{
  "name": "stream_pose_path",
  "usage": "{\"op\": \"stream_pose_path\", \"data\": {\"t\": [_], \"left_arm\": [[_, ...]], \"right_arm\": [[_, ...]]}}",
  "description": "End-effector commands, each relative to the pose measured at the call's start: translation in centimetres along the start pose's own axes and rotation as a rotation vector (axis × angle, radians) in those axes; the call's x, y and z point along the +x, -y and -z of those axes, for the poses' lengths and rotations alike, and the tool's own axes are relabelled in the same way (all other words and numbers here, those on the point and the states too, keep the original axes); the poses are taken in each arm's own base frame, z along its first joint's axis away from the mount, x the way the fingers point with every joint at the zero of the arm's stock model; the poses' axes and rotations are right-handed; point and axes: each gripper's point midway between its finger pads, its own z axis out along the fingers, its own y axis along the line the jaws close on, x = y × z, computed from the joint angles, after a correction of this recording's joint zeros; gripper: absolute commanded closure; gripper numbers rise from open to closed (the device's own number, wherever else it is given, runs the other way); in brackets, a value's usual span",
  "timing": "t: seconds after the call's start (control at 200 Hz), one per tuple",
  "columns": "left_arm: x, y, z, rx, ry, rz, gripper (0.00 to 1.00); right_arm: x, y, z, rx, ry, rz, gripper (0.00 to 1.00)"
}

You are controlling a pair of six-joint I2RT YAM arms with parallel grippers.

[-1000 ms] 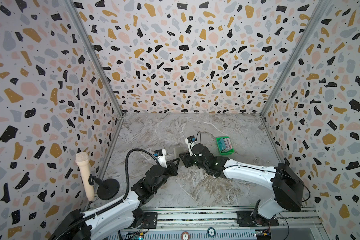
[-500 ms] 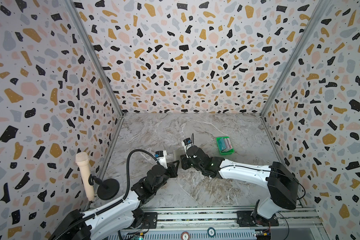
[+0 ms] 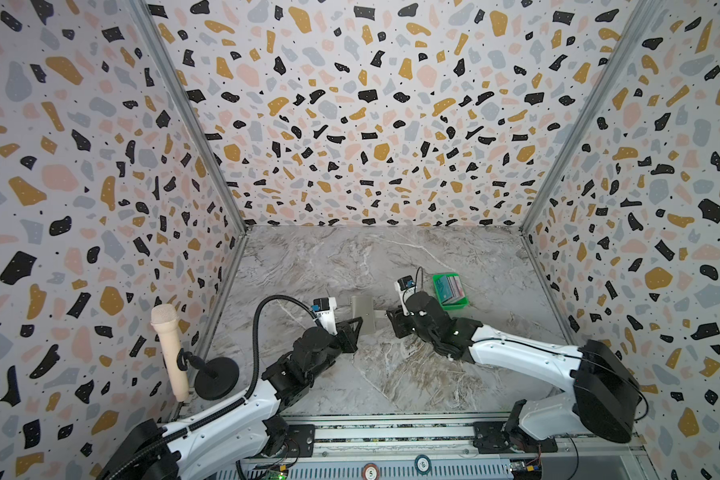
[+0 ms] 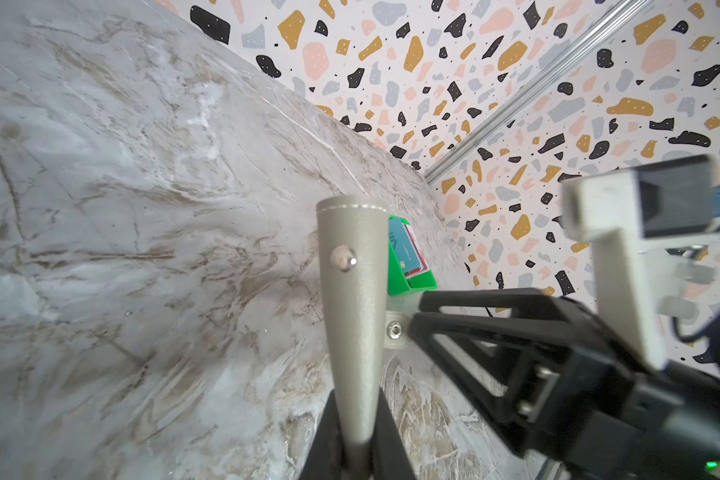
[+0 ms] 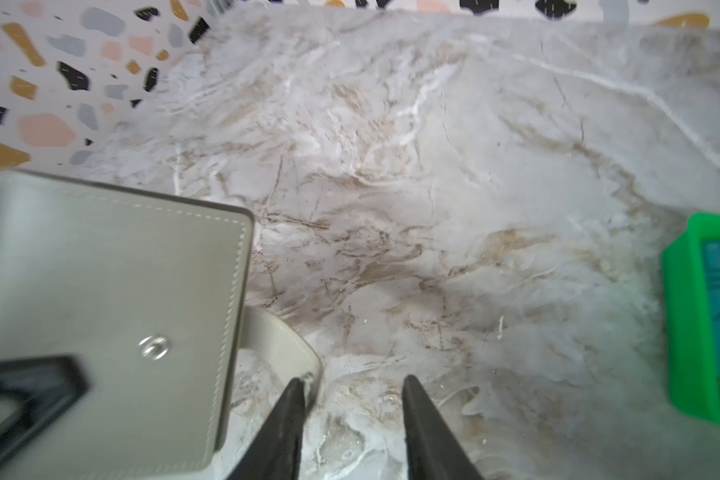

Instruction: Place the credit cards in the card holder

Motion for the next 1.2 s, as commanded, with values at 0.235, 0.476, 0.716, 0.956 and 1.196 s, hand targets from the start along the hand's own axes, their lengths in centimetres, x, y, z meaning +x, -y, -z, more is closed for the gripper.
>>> {"op": "stream_pose_path", "data": {"t": [0.235, 0.476, 0.716, 0.956, 1.196], "left_arm": [[-2.4, 3.8, 0.6, 0.158, 0.073, -0.012, 1.00], [-2.6, 3.6, 1.2, 0.157, 0.085, -0.004, 1.00], [-2.3, 3.8, 1.1, 0.179, 0.077, 0.005, 1.00], [-0.4, 3.6, 0.2, 0.210, 0.013, 0.042, 1.00], [2.8, 1.6, -0.9, 0.164, -0.091, 0.114, 1.00]], "right_arm": [[-2.5, -5.1, 2.6, -0.401, 0.057, -0.042, 0.42], [-0.6, -2.8, 1.2, -0.354, 0.003, -0.181, 0.44], [0.6, -3.6, 1.0, -0.419, -0.030, -0.203, 0.56], [1.2, -2.9, 0.4, -0.390, -0.034, -0.202, 0.75], [4.5, -0.6, -0.5, -0.300, -0.133, -0.227, 1.00]]}}
